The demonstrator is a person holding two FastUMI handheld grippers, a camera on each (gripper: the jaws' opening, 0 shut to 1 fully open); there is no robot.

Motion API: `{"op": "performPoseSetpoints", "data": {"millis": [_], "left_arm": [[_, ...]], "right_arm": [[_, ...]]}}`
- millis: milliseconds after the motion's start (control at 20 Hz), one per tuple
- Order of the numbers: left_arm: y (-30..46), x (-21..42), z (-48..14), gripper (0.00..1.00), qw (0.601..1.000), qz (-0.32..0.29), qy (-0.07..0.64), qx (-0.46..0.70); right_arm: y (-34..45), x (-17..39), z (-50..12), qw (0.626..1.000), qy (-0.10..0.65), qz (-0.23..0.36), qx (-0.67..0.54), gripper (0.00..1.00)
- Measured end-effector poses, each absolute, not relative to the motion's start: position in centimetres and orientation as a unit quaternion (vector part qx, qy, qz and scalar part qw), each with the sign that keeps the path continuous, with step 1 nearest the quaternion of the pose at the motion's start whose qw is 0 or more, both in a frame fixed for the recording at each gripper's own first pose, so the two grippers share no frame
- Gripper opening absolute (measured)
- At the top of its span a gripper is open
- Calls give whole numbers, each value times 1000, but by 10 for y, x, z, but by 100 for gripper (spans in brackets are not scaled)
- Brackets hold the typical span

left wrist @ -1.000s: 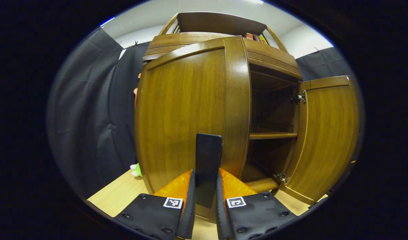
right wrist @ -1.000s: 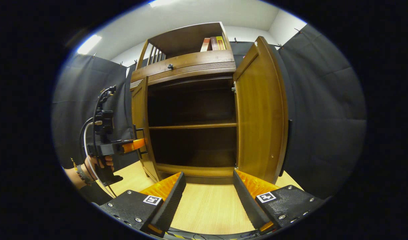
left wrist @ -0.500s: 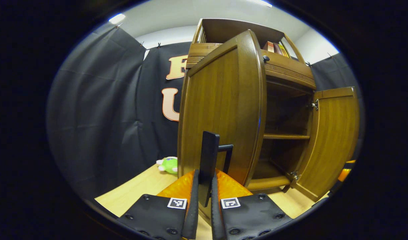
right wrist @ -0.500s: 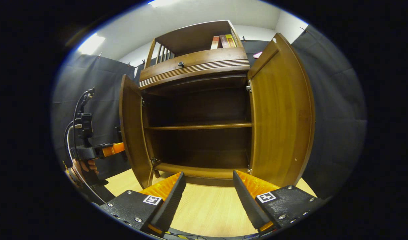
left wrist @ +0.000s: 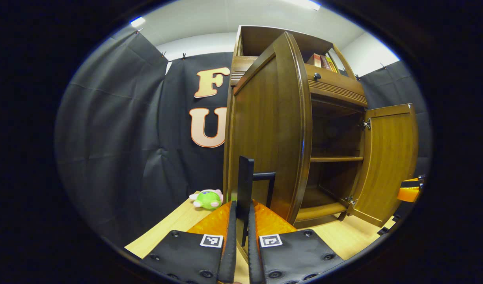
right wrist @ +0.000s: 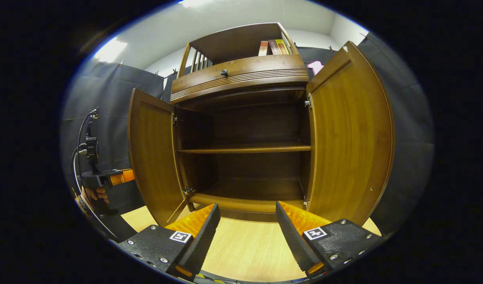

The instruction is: Open the right door of the double-door shoe cabinet with the right hand, and open the left door with the left hand.

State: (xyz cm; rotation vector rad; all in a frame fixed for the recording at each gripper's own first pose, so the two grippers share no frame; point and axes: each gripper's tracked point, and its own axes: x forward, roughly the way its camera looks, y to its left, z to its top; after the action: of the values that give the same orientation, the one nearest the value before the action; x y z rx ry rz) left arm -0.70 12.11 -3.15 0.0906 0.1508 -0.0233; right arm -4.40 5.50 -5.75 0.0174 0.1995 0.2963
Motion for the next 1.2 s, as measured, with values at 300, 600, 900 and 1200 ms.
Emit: {"op": "performPoseSetpoints", "data": {"millis": [300,600,900,1200], "left_arm": [[179,-4,-24,13,996,-45,75,-19],[203,-1,-25,13,993,-86,81,-29],[222,-15,-20,9,993,-78,86,-20],[233,-74,54,16,997,-16,6,-73]], "right_arm": [[67,-44,-53,985,94,140,19,88],[68,-48,-57,986,103,131,18,88],[67,-46,-61,984,109,138,21,99],[62,-33,-65,981,117,154,25,99]]}}
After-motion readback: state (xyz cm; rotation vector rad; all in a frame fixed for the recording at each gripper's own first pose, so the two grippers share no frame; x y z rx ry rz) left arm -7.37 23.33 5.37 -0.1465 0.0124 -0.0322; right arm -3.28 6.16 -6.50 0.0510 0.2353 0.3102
